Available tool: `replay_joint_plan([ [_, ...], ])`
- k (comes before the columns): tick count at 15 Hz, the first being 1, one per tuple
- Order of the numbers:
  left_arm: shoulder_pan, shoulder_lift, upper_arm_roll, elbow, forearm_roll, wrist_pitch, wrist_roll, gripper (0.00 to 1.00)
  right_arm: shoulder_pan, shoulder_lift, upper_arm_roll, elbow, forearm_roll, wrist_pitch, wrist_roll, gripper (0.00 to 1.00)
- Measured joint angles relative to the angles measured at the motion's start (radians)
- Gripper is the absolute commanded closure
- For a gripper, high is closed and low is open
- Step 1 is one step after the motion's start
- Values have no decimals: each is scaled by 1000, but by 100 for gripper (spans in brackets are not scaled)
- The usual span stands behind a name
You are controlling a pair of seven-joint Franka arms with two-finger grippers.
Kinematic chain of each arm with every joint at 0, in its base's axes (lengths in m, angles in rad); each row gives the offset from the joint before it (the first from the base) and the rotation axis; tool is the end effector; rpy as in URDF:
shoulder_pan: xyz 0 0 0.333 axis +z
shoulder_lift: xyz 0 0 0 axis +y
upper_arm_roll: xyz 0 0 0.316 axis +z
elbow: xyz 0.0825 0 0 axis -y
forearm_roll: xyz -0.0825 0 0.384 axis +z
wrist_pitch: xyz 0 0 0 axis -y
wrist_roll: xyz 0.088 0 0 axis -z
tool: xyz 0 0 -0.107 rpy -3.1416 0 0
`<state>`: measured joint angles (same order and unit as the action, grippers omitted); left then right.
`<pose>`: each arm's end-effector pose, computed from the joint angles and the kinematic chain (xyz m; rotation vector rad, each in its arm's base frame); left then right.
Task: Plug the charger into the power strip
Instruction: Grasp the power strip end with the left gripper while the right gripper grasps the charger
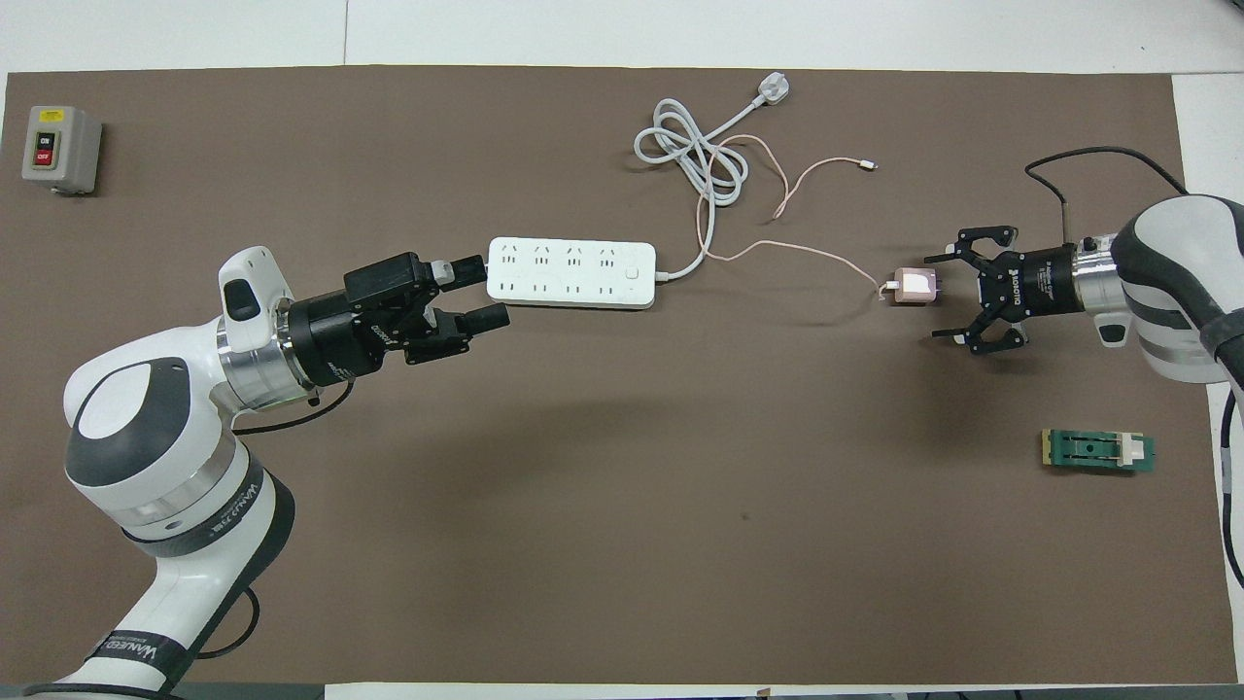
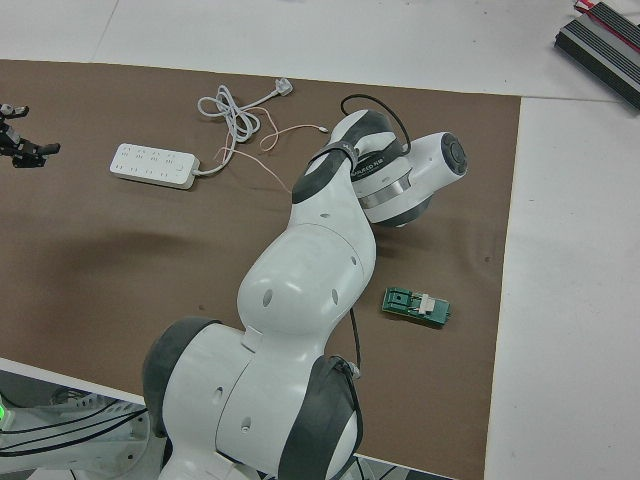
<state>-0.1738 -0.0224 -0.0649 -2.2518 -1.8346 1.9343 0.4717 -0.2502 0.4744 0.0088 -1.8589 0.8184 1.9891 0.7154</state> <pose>0.5048 -0.1912 0.4214 1.5592 0.3452 -0.0180 0.6057 -0.1028 0.2548 -1.8703 1.6371 0.6176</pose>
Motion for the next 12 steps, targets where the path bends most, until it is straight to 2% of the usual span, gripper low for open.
replay_joint_plan([
  [3,-4,7,-3,-7,-6,0,0,0,4,6,0,0,10,22,-4,0],
  [7,-39,44,-9,-7,-94,-1,3,0,17,27,1,-1,46,41,-29,0],
  [9,-65,77,-10,-6,-142,-5,3,0,18,27,0,-1,47,42,-32,48],
  [12,-108,150,-10,34,-181,-10,14,0,19,26,0,-12,54,44,-45,98],
])
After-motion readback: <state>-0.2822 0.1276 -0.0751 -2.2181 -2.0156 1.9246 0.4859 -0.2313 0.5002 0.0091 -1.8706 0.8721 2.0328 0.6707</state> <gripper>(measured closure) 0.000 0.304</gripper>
